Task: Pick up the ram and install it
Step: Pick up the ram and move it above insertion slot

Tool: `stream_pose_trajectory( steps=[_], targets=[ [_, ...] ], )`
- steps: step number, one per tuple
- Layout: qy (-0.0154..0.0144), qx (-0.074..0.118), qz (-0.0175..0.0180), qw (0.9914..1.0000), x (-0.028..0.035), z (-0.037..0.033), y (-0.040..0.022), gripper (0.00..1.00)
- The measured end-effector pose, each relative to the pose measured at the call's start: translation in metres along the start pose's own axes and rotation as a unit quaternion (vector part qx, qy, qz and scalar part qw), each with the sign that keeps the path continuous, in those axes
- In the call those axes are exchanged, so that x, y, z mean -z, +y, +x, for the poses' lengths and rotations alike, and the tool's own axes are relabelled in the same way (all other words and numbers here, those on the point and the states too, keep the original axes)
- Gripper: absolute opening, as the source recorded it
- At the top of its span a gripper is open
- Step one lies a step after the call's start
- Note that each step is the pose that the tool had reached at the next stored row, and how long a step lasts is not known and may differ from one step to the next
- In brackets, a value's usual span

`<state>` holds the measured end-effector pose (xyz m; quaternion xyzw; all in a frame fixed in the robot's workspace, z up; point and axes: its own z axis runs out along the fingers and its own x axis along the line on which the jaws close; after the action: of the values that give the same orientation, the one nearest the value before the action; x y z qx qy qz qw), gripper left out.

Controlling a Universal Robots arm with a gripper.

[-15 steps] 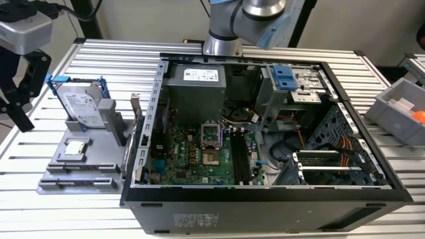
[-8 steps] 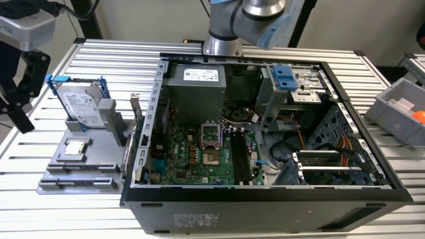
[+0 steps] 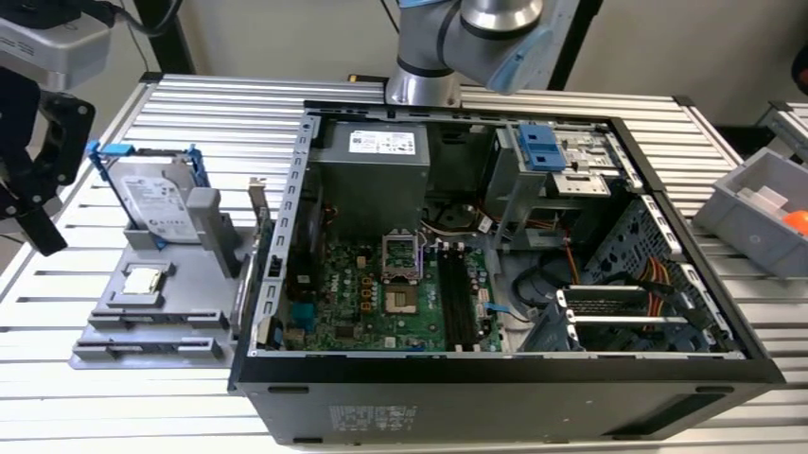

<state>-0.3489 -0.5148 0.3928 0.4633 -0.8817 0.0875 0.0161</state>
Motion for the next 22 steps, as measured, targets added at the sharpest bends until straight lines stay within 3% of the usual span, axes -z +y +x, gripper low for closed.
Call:
stream_pose_trajectory(
  steps=[7, 9, 10, 11, 12, 13, 17, 18, 22],
  targets=[
    [0.0032, 0.026, 0.0076, 0.99962, 0.0001, -0.0005, 0.0003, 0.00],
    [0.0030, 0.027, 0.0064, 0.99962, -0.0001, -0.0006, 0.0004, 0.00],
    [0.0004, 0.027, 0.0019, 0.99964, -0.0001, -0.0005, 0.0005, 0.00],
    [-0.0125, 0.026, -0.0101, 0.99953, -0.0003, -0.0005, 0.0003, 0.00],
    [-0.0190, 0.026, -0.0154, 0.99936, -0.0002, -0.0004, 0.0003, 0.00],
    [-0.0341, 0.025, -0.0262, 0.99875, -0.0003, -0.0004, 0.0003, 0.00],
    [-0.0628, 0.026, -0.0476, 0.99654, -0.0002, -0.0004, 0.0003, 0.00],
    [-0.0669, 0.030, -0.0502, 0.99603, -0.0003, -0.0004, 0.0002, 0.00],
    [-0.0738, 0.060, -0.0514, 0.99411, -0.0008, -0.0004, 0.0003, 0.00]
  ],
)
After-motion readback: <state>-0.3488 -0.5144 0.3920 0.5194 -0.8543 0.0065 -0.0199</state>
